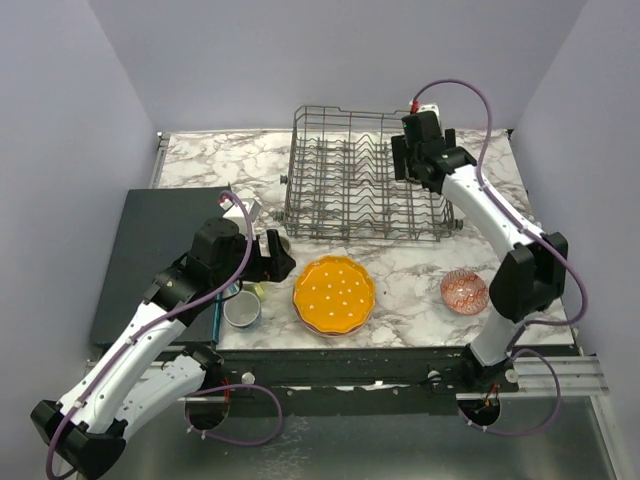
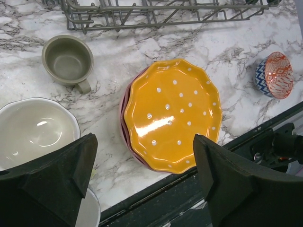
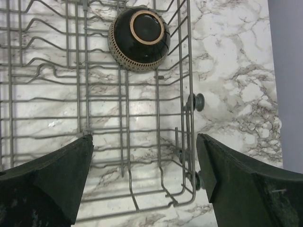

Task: Load the mixed dishes into the dish rack
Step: Turn the bowl upside down on the dish rack, then pick up the bowl from the center of the board.

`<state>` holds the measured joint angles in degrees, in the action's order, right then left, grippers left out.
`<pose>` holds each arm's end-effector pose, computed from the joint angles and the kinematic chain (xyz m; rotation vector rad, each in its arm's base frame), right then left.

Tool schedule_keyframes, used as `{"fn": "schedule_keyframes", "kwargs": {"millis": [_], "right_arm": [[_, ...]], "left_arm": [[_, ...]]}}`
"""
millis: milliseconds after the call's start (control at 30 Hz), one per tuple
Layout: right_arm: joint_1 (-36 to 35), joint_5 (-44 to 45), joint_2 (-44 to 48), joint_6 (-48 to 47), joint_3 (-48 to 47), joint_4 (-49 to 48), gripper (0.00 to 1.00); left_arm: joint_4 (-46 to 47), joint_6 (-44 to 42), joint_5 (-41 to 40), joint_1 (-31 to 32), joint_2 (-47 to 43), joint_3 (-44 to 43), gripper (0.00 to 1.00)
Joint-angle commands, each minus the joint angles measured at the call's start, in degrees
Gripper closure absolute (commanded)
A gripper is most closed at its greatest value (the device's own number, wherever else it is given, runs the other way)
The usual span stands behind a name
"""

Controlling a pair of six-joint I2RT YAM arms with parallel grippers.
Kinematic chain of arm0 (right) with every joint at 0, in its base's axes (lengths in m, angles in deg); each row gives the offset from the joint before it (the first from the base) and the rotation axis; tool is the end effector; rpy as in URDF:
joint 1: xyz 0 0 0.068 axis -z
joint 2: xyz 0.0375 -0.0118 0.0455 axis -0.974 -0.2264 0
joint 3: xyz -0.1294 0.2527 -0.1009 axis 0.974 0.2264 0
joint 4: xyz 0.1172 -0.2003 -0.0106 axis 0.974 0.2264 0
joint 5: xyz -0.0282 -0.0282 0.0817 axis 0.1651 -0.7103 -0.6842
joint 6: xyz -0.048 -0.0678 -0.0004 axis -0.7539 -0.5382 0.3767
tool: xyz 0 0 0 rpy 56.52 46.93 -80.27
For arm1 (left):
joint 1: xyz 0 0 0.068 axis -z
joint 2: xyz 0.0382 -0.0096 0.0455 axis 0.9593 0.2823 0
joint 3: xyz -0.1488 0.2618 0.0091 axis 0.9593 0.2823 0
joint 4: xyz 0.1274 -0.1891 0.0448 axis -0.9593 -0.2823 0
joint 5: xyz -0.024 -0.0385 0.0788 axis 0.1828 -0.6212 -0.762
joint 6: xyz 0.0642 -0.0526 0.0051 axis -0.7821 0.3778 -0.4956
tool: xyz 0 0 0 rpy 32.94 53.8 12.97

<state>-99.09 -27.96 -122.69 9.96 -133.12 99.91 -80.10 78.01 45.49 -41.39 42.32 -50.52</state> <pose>0.3881 0.1179 0.3372 -0.0545 2.2136 -0.3600 0.1172 -0.0819 0.3164 0.1463 2.1988 -0.7055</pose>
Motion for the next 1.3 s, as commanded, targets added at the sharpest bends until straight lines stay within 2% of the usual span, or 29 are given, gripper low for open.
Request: {"fn": "schedule_keyframes", "kwargs": {"millis": [0, 133, 367, 600, 733, 933, 1267], "right_arm": [[-0.40, -4.11, 8.19, 3.91, 5.80, 1.08, 0.04], [-0.35, -7.51, 14.86, 6.88, 10.28, 2.07, 0.03], [-0.30, -12.82, 25.17, 10.75, 16.69, 3.16, 0.03], [-0.36, -17.57, 34.67, 14.24, 21.27, 3.55, 0.02], [-0.36, -20.41, 39.22, 15.92, 23.42, 3.67, 0.01], [-0.31, -23.82, 45.40, 17.53, 25.33, 3.91, 0.01], [-0.29, -23.55, 55.84, 18.96, 26.59, 4.08, 0.01]], "left_arm": [[-0.32, 0.59, 0.07, -0.39, 1.96, -2.91, 0.08], [-0.33, 1.15, 1.16, -0.35, 3.60, -5.00, 0.01], [0.62, 3.10, 5.44, 0.07, 7.18, -7.25, 0.01], [2.76, 4.74, 5.75, 3.17, 10.30, -8.16, 0.01], [3.82, 5.57, 3.83, 7.26, 12.58, -9.49, 0.01], [5.30, 6.66, -1.96, 16.75, 18.89, -13.09, 0.01], [10.23, 8.74, -4.99, 24.58, 31.70, -18.54, 0.02]]}}
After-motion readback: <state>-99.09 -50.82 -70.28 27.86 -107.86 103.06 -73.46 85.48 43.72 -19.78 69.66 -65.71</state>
